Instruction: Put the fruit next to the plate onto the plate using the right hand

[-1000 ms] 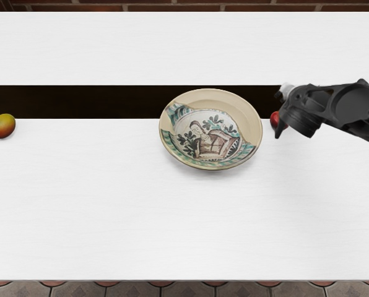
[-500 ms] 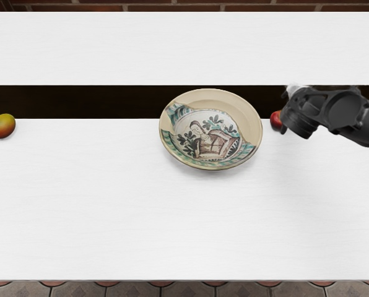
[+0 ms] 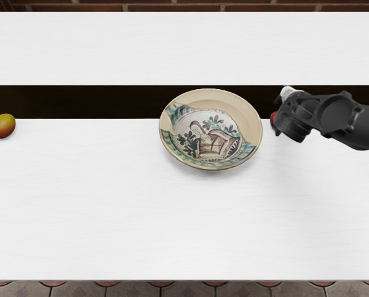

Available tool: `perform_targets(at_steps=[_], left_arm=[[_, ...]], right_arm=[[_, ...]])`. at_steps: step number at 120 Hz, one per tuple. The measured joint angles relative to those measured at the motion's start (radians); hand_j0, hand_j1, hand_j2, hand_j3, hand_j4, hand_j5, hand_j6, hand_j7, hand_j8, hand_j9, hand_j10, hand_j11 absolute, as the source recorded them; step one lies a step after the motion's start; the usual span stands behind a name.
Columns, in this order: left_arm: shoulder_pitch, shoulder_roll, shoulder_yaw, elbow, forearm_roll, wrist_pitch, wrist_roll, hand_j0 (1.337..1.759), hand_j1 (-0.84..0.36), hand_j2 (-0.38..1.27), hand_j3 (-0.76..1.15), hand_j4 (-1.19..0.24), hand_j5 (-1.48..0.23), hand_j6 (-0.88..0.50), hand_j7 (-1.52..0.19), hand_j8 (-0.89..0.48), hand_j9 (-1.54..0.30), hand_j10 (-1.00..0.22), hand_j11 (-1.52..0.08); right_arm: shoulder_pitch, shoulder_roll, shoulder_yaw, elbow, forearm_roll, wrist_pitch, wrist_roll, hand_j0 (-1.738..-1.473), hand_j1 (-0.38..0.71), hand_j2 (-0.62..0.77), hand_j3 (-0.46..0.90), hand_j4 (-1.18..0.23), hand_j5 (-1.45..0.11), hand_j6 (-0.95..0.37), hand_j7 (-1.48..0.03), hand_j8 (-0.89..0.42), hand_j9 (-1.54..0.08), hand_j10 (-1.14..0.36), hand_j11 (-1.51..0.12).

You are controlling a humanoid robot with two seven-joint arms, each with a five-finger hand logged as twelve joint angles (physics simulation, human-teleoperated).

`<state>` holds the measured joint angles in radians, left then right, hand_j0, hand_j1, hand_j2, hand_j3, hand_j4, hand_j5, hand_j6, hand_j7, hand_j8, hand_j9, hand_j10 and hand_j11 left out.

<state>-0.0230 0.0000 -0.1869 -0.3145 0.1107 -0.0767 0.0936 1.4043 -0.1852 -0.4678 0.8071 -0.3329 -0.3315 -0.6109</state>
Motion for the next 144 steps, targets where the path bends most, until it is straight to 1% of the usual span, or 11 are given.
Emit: perform_targets(at_steps=[33,70,103,108,114,124,130,144], left_arm=[[0.000,0.000,0.000,0.000,0.000,0.000,0.000,1.658,0.34,0.00,0.00,-0.01,-0.01,-0.01,-0.01,-0.01,-0.01,-0.01,-0.01],[0.000,0.000,0.000,0.000,0.000,0.000,0.000,1.658,0.34,0.00,0.00,-0.01,-0.01,-0.01,-0.01,-0.01,-0.01,-0.01,-0.01],[0.000,0.000,0.000,0.000,0.000,0.000,0.000,1.658,0.34,0.00,0.00,-0.01,-0.01,-0.01,-0.01,-0.01,-0.01,-0.01,-0.01],[0.000,0.000,0.000,0.000,0.000,0.000,0.000,1.658,0.34,0.00,0.00,-0.01,-0.01,-0.01,-0.01,-0.01,-0.01,-0.01,-0.01],[0.000,0.000,0.000,0.000,0.000,0.000,0.000,1.658,0.34,0.00,0.00,-0.01,-0.01,-0.01,-0.01,-0.01,-0.01,-0.01,-0.01],[0.000,0.000,0.000,0.000,0.000,0.000,0.000,1.658,0.34,0.00,0.00,-0.01,-0.01,-0.01,-0.01,-0.01,-0.01,-0.01,-0.01],[0.000,0.000,0.000,0.000,0.000,0.000,0.000,1.658,0.34,0.00,0.00,-0.01,-0.01,-0.01,-0.01,-0.01,-0.01,-0.01,-0.01],[0.000,0.000,0.000,0.000,0.000,0.000,0.000,1.658,0.34,0.00,0.00,-0.01,-0.01,-0.01,-0.01,-0.01,-0.01,-0.01,-0.01]], right_arm=[[-0.010,0.003,0.003,-0.014,-0.001,0.001,0.000,-1.658,0.10,-0.07,0.00,-0.38,-0.49,-0.38,-0.49,-0.38,-0.49,-0.38,-0.49],[-0.015,0.004,0.002,-0.018,-0.004,0.002,0.000,-1.658,0.13,-0.08,0.00,-0.40,-0.52,-0.40,-0.52,-0.40,-0.52,-0.40,-0.52],[-0.027,0.024,0.002,-0.054,-0.004,0.003,0.000,-1.658,0.19,-0.09,0.00,-0.46,-0.59,-0.46,-0.59,-0.46,-0.59,-0.46,-0.59],[-0.027,0.026,0.002,-0.057,-0.004,0.004,0.000,-1.658,0.22,-0.07,0.00,-0.48,-0.63,-0.46,-0.63,-0.46,-0.63,-0.48,-0.63],[-0.028,0.027,0.002,-0.059,-0.004,0.006,0.000,-1.656,0.24,-0.01,0.00,-0.54,-0.71,-0.44,-0.70,-0.43,-0.71,-0.54,-0.71],[-0.032,0.027,0.004,-0.062,-0.007,0.008,-0.001,-1.651,0.26,0.04,0.00,-0.61,-0.80,-0.41,-0.80,-0.39,-0.81,-0.61,-0.81],[-0.034,0.025,0.013,-0.062,-0.006,0.008,-0.001,-1.649,0.27,0.10,0.00,-0.63,-0.84,-0.41,-0.84,-0.40,-0.85,-0.64,-0.85],[-0.049,0.016,0.061,-0.074,-0.005,0.009,0.000,-1.649,0.26,0.19,0.00,-0.69,-0.89,-0.44,-0.90,-0.41,-0.91,-0.69,-0.91]])
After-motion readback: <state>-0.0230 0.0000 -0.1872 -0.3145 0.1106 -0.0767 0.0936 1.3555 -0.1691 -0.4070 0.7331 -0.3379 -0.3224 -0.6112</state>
